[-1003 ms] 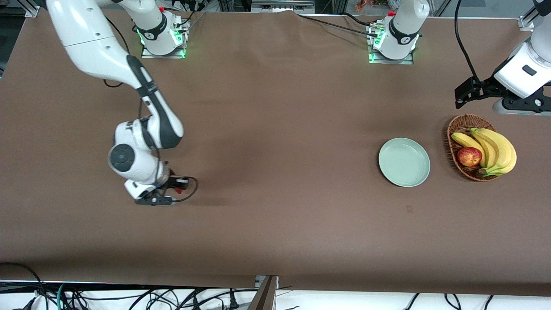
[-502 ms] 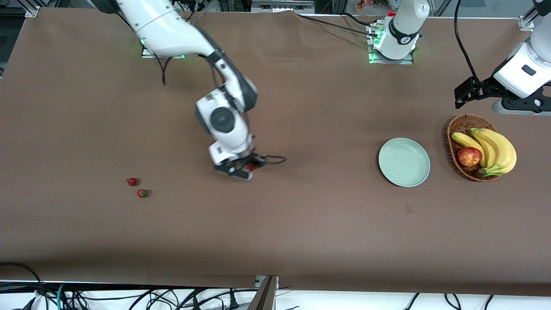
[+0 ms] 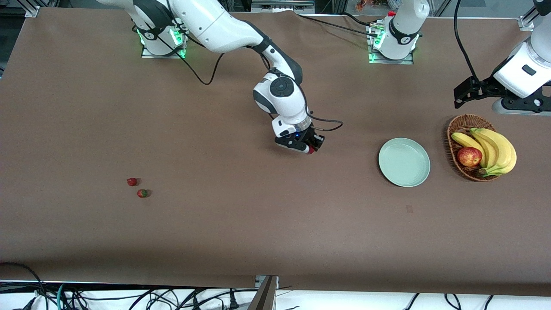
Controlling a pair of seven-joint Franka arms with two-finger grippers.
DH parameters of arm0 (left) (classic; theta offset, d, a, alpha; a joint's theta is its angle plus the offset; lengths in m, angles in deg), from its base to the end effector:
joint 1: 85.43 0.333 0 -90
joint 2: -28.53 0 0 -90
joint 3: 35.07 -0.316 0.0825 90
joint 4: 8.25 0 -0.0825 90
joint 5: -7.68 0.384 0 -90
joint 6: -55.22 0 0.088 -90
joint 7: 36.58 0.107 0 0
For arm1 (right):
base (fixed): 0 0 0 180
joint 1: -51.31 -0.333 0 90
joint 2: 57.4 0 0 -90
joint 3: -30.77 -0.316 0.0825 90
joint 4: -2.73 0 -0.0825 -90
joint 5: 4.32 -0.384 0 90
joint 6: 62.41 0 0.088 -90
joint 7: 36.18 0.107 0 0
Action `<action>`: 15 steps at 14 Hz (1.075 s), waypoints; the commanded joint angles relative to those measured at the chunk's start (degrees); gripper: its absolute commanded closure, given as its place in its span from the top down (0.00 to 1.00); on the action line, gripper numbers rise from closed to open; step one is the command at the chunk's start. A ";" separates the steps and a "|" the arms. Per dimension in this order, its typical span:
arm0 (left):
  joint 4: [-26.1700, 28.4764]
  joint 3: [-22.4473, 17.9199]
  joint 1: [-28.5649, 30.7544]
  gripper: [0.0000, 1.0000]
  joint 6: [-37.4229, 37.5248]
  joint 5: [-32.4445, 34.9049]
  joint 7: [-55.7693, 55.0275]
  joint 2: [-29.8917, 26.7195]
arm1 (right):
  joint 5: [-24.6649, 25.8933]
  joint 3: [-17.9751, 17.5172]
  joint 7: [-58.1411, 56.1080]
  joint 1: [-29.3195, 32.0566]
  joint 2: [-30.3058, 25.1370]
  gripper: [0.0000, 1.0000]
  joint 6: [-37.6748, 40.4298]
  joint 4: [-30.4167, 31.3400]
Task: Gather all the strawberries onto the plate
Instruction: 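Carry the strawberry to mid-table with the right gripper and release it, then grasp the strawberry with the left gripper while the right gripper grasps another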
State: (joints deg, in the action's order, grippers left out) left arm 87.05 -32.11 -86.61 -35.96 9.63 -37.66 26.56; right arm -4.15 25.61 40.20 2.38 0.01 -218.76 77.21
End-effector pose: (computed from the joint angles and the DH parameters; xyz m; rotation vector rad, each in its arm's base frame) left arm 0.5425 -0.0361 0.6015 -3.1025 0.0848 0.0557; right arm 0.4718 0.6166 0.1796 -2.6524 0.5995 -0.1686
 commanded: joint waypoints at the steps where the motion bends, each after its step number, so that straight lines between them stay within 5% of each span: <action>1: -0.99 -0.24 -0.13 1.00 0.83 -2.03 -0.32 0.03 | -0.44 0.41 0.17 -0.64 2.18 0.15 -1.77 -2.76; 3: -0.99 -0.24 0.13 1.00 0.92 -1.95 0.37 0.56 | 0.17 0.76 -0.61 -0.64 1.83 1.00 -1.42 -2.76; 5: -0.99 -0.24 0.04 1.00 1.18 -2.03 0.64 1.44 | 0.18 1.29 -1.67 0.23 0.87 1.00 0.76 -2.94; 8: -0.99 -0.24 -0.31 1.00 3.01 -2.03 0.55 3.18 | -0.26 0.59 -11.21 6.27 -2.99 1.00 14.44 -5.65; 12: -1.08 -0.15 -2.24 1.00 6.37 -4.39 0.73 9.25 | -0.53 0.67 -25.46 15.33 -8.09 1.00 27.20 -5.49; 15: -3.44 -0.24 -6.79 1.00 0.51 -10.46 -0.15 18.11 | -0.61 0.76 -42.13 22.27 -10.56 1.00 37.57 -5.49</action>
State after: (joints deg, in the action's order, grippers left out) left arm 87.38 -31.94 -89.87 -32.93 1.48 -37.51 38.60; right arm -4.20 27.31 6.91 21.17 -8.62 -186.13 70.45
